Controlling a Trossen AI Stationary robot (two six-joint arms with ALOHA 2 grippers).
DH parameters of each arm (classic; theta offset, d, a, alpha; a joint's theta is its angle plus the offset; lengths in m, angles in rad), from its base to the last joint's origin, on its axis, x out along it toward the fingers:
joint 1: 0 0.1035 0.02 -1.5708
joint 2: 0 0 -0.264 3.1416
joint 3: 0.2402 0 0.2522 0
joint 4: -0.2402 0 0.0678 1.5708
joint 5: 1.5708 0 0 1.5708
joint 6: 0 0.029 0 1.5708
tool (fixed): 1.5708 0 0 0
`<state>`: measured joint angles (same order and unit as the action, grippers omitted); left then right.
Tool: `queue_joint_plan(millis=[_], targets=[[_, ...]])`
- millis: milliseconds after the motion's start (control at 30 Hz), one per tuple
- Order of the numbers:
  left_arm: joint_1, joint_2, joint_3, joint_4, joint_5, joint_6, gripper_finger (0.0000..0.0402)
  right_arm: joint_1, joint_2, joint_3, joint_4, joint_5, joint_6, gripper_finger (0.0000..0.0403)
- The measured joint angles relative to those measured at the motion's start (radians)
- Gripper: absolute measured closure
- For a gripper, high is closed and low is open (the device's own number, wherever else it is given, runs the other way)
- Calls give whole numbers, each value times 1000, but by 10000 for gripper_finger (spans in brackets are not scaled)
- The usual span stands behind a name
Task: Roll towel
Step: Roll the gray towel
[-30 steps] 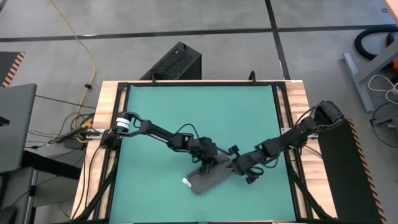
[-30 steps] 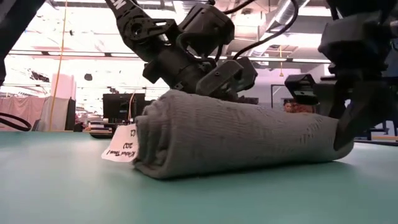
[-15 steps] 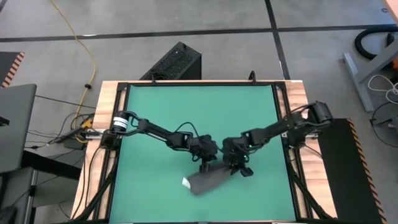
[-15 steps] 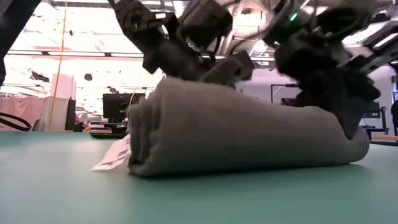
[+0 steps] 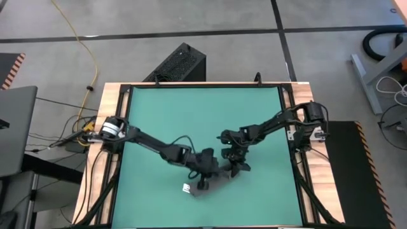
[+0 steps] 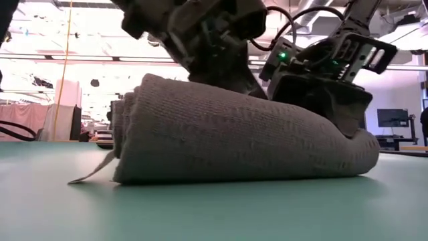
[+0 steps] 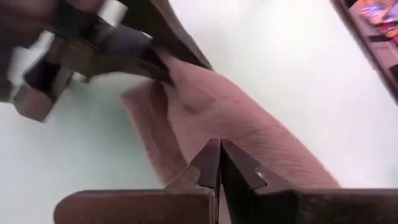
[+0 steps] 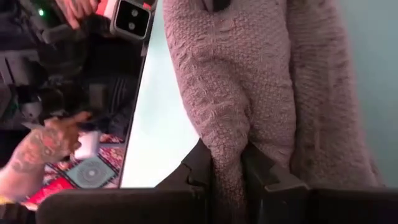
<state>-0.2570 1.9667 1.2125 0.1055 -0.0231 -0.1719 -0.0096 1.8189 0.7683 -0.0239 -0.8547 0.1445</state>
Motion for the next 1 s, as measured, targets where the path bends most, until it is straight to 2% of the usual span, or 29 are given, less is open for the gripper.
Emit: queue_joint_plan(millis=[100, 300, 700, 1000], targets=[[-49, -2, -6, -19, -98, -23, 402, 1, 0, 11, -8, 3, 45, 341], [-86, -8, -6, -125, -211, -110, 402, 0, -1, 33, -14, 18, 206, 341], [-142, -8, -5, -305, -240, -292, 402, -21, 0, 31, -28, 50, 454, 341], [-195, -8, -5, -457, -354, -398, 401, -33, 48, 32, -35, 107, 525, 341]])
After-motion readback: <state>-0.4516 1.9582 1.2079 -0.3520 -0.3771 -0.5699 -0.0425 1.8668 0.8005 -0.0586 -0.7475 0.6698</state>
